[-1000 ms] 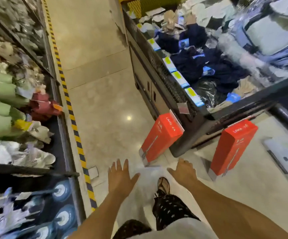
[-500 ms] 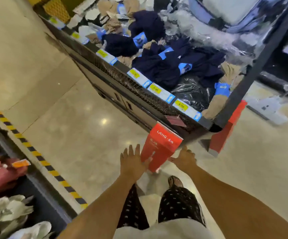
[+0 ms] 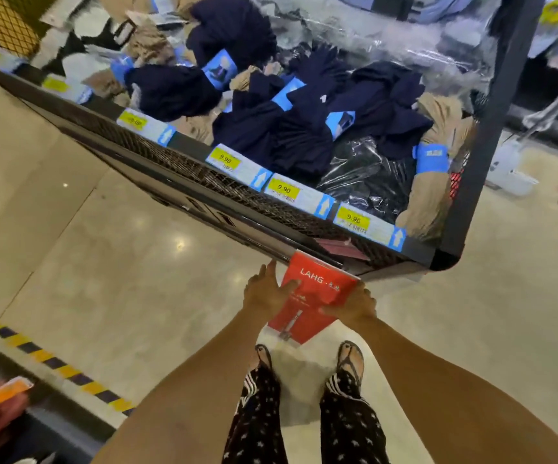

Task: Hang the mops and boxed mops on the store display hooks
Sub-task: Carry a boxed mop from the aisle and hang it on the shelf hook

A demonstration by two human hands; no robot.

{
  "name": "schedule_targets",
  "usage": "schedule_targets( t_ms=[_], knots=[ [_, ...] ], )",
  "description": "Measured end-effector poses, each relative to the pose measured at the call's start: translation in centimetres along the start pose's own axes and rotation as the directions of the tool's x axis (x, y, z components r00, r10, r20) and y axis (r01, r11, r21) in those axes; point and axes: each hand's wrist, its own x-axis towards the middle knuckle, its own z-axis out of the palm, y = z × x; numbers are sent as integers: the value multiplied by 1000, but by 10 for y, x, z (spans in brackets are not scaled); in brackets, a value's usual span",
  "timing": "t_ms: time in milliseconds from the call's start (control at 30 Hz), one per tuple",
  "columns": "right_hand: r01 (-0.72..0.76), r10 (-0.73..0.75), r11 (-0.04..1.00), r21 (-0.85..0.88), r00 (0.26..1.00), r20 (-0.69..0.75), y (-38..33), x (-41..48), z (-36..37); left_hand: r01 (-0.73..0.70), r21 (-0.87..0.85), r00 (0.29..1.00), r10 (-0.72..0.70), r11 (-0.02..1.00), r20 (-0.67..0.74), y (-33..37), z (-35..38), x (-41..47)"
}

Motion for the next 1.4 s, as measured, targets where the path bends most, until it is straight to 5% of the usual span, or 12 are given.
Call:
schedule_targets(
  t_ms=[333,467,933,1167,1400],
  knots=[
    [50,-73,932,360,996,48,22,32,17,101,-528,992,-47,843,114,-10,51,53],
    [163,-155,874,457,986,-54,31,30,21,49,-508,999,-48,860,16,11,38,24],
    [247,-199,883,399,967,-158,87,-47,62,30,-528,1000,-23,848,21,-21,71,-52],
    [250,-112,828,503,951,-288,128,-100,71,-83,-422,974,163,903,157,-17,73,-84],
    [231,8,830,508,905,-425,205,-151,35,-247,-304,849,357,920,390,23,103,-125]
  ],
)
